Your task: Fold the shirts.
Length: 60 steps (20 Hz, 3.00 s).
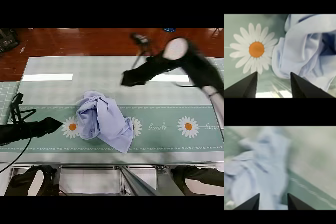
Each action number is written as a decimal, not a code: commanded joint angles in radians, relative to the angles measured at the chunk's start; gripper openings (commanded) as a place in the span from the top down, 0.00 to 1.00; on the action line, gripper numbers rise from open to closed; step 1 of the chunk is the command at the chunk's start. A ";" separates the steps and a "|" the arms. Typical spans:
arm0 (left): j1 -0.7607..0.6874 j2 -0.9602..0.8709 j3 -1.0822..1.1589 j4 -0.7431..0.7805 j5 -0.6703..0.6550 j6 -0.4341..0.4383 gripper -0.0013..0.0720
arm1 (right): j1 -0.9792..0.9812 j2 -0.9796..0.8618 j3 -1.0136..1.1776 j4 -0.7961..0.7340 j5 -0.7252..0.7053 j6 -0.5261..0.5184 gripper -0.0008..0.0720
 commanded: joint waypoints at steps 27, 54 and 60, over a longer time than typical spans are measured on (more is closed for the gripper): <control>-0.335 -0.607 0.087 -0.272 0.275 0.236 0.96 | 0.011 0.524 -1.213 0.360 -0.343 0.106 0.44; 0.259 -0.315 1.196 -0.448 -0.041 0.200 0.96 | -0.182 0.551 0.458 -0.278 0.114 0.028 0.95; 0.027 -0.086 1.225 0.200 -0.124 0.082 0.96 | -0.182 0.764 0.466 -0.581 0.206 0.116 0.95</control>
